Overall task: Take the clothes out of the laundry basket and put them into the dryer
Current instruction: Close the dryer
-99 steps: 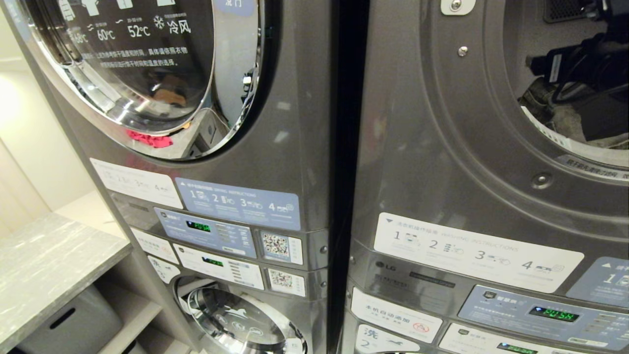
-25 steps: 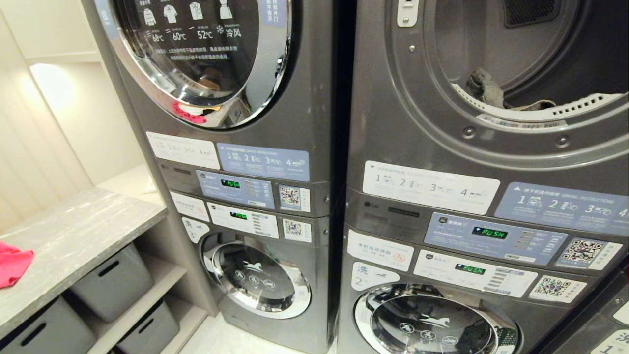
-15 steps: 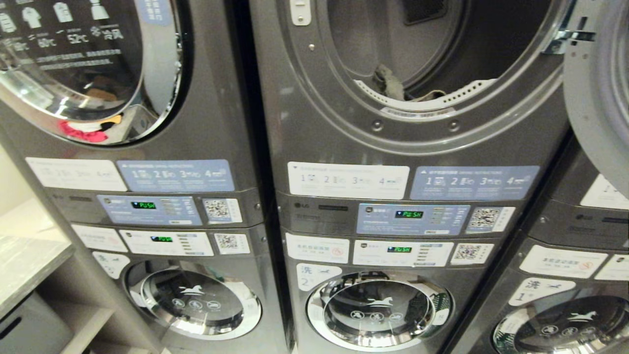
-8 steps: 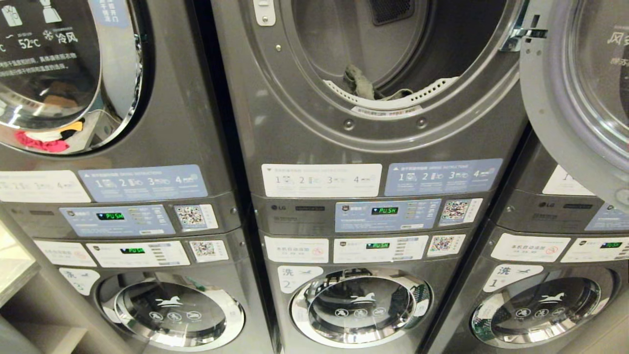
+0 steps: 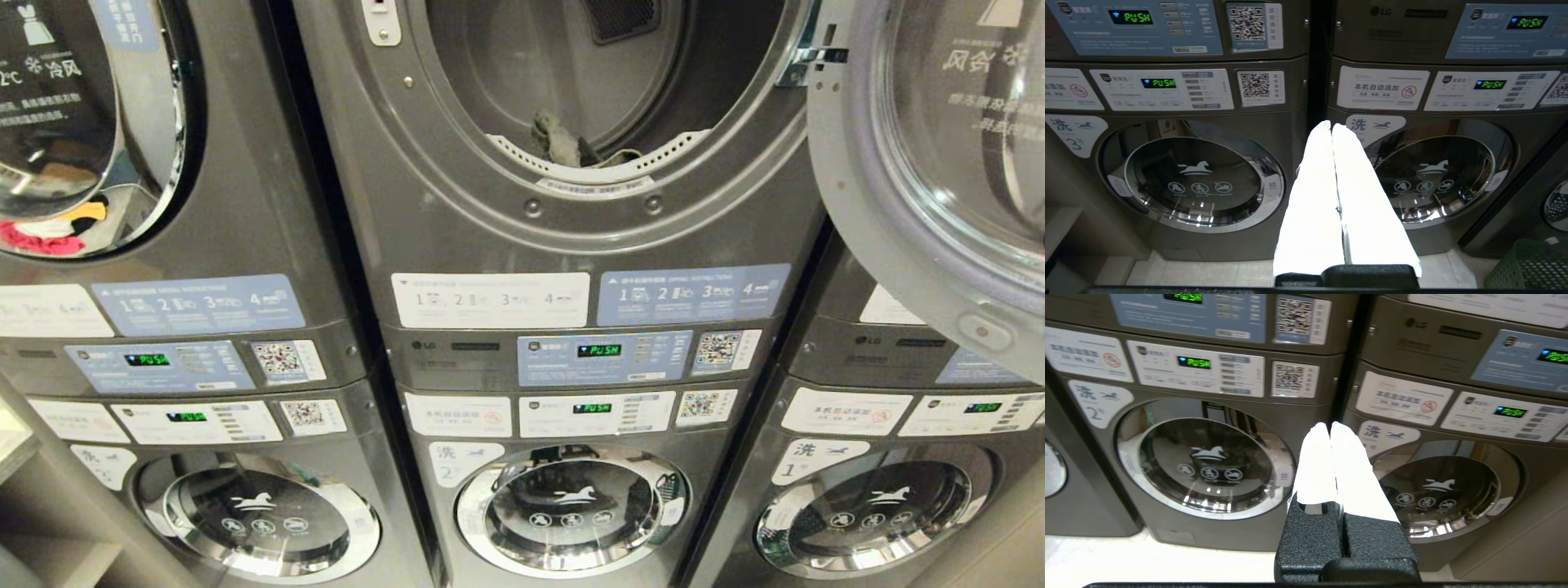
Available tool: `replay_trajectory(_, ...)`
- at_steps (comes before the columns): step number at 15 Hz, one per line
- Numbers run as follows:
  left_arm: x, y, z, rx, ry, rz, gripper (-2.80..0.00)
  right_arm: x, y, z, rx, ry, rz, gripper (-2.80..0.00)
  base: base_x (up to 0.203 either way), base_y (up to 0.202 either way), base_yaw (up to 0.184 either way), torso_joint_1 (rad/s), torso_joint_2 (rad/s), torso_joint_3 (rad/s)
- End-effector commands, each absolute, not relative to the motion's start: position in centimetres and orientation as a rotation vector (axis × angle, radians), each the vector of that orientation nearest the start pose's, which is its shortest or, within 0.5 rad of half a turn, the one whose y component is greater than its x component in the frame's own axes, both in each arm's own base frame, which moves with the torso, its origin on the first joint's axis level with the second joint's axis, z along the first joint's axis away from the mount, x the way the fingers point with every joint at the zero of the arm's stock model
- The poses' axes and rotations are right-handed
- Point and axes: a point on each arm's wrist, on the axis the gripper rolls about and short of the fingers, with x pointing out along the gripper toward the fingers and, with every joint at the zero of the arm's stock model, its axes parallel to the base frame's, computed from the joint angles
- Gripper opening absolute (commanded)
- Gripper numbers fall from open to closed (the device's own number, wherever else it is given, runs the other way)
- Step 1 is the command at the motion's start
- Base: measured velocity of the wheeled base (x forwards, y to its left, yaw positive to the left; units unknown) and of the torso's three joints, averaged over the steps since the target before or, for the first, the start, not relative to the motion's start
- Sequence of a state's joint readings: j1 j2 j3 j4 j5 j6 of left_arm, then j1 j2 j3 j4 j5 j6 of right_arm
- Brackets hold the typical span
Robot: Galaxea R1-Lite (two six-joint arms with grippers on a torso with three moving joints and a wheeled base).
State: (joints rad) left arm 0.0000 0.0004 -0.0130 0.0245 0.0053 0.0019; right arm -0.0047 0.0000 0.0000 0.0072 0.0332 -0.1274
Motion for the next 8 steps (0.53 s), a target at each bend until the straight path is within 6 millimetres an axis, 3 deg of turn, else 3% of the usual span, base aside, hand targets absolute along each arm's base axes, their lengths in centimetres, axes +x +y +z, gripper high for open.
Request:
replay_trajectory(1, -2.39, 0.01, 7.68, 0.002, 0.011, 0.006, -2.8, -2.28, 0.09, 7.48, -0.129, 0.006, 0.03, -2.8, 0.0, -0.195, 0.001, 0.0, 0.0, -0.002)
replay_trajectory(5, -2.37, 0.01, 7.67, 0.0, 0.009, 0.006, -2.8, -2.28, 0.09, 7.47, -0.129, 0.006, 0.03, -2.8, 0.0, -0.169, 0.002, -0.001, 0.0, 0.002)
replay_trajectory(8, -2.37, 0.01, 7.67, 0.0, 0.009, 0.006, -2.8, -2.28, 0.09, 7.47, -0.129, 0.006, 0.03, -2.8, 0.0, -0.019, 0.001, 0.002, 0.0, 0.001)
